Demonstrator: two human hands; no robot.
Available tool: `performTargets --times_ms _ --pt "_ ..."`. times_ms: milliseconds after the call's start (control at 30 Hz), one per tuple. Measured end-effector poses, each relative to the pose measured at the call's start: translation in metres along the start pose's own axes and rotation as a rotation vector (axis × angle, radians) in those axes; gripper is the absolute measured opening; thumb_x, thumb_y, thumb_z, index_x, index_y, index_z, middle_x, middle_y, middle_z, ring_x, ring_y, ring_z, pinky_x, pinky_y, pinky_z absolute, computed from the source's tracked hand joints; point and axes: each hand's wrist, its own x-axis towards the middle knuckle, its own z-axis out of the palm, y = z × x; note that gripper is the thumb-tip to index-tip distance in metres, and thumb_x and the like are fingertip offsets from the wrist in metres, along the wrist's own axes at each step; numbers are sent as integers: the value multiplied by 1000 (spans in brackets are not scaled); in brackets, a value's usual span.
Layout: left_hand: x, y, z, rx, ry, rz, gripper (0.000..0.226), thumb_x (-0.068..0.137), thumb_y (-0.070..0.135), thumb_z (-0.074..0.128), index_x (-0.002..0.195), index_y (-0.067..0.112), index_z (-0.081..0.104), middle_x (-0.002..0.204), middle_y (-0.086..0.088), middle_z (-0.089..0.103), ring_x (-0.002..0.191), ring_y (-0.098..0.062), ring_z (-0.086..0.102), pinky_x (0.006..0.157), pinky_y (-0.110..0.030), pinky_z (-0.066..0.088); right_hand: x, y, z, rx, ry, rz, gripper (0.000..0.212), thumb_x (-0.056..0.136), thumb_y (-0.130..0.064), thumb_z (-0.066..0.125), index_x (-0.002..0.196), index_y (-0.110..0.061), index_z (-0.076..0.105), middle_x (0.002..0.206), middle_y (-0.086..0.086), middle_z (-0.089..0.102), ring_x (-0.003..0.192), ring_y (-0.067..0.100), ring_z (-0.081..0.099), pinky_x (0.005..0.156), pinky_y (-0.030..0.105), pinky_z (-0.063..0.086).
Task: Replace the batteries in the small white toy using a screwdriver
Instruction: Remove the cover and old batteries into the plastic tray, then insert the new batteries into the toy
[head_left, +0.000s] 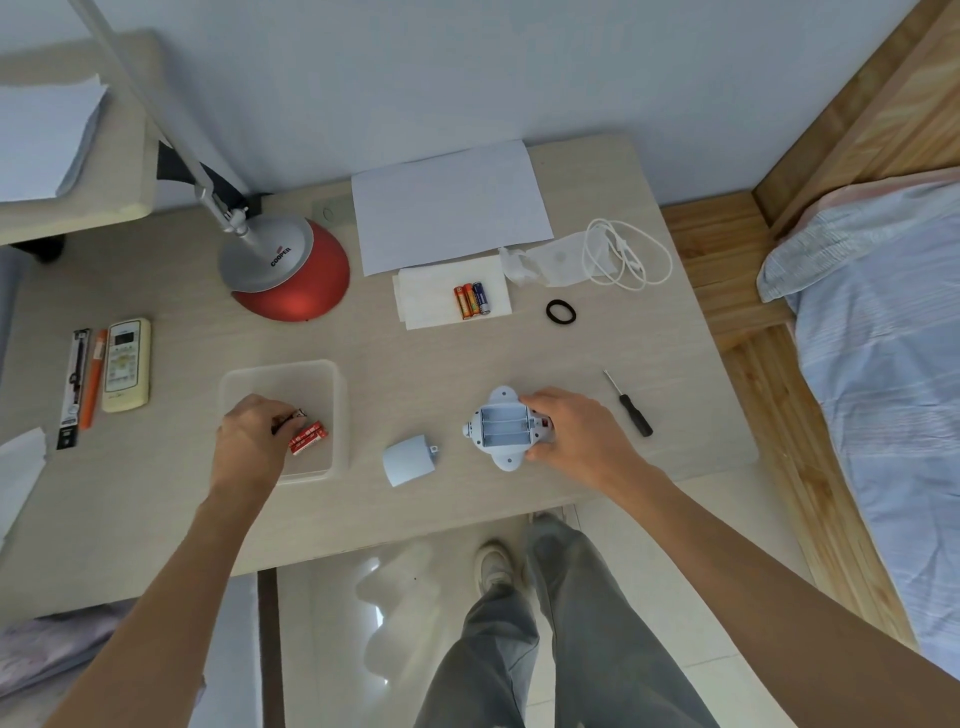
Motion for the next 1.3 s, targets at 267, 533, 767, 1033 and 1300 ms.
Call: performTargets --times_ms 267,533,767,1033,1300 --pt "-5 67 -47 -130 231 41 22 91 17 82 110 7 78 105 -11 73 81 -23 69 79 -38 59 -1 -2 -1 7 4 -2 56 79 -32 85 132 -30 67 107 -12 67 89 11 65 71 27 51" --pt "55 176 -16 -181 107 323 41 85 19 88 121 4 75 105 -10 67 85 -25 66 85 -38 57 0 -1 -2 -32 -24 -21 58 83 -30 81 139 -28 64 116 -10 68 95 17 68 79 37 59" --pt "111 214 43 -80 -209 240 78 82 34 90 145 3 56 129 -13 55 116 -31 60 104 -42 52 2 3 1 -41 -29 -43 57 84 -30 80 138 -29 63 119 -11 67 94 15 68 77 34 59" --pt "129 213 63 -109 -262 224 81 82 43 88 149 16 53 128 -8 51 120 -29 57 106 -44 51 2 7 5 -28 -28 -45 57 84 -30 80 138 -28 62 121 -12 66 95 13 68 79 34 61" --pt "129 219 63 -54 -185 265 54 87 37 84 128 12 59 119 -8 57 108 -26 58 90 -36 52 2 7 5 -41 -19 -46 57 82 -31 82 136 -28 63 116 -12 67 91 14 68 76 35 61"
